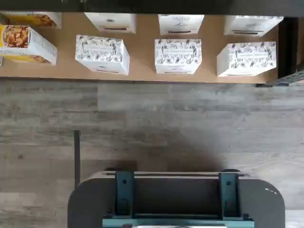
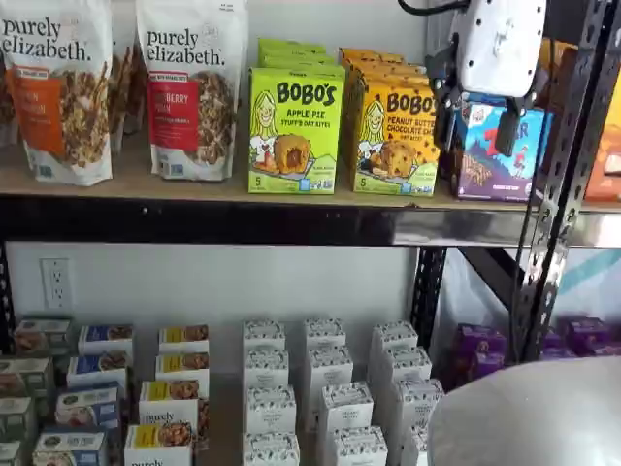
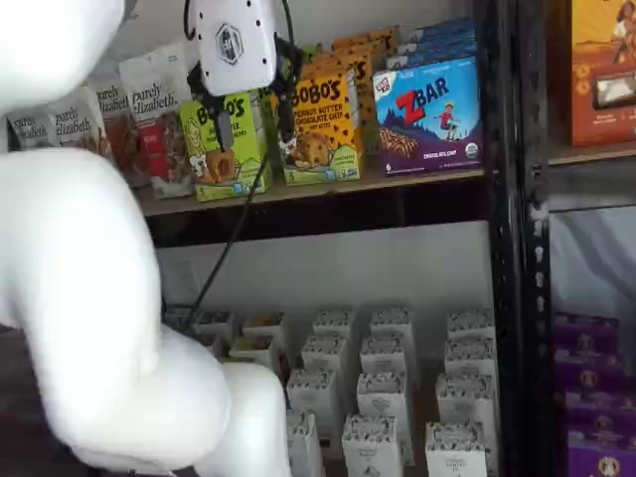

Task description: Pick up the orange box on the top shelf, the fifth box from the left

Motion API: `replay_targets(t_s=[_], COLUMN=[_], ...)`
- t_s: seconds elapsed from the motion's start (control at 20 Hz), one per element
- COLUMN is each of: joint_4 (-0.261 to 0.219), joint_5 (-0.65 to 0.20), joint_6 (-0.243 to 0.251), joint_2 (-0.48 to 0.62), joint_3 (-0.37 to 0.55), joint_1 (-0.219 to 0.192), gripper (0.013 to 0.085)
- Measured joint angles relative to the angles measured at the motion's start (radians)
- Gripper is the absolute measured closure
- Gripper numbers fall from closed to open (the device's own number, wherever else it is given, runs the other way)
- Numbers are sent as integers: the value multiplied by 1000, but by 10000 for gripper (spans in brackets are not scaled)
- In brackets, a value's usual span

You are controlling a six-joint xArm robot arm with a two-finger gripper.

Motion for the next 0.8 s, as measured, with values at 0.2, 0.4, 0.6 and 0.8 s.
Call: replay_targets(t_s=[0.2,0.4,0.6,0.8], joint_4=[22,21,21,3], joint_5=[155,164,132,80], joint_6=[1,6,14,28], joint_2=[87,92,81,74], joint_3=[-84,-88,-73,-53], joint_1=[-13,-6,3,27], gripper=[130,130,130,130])
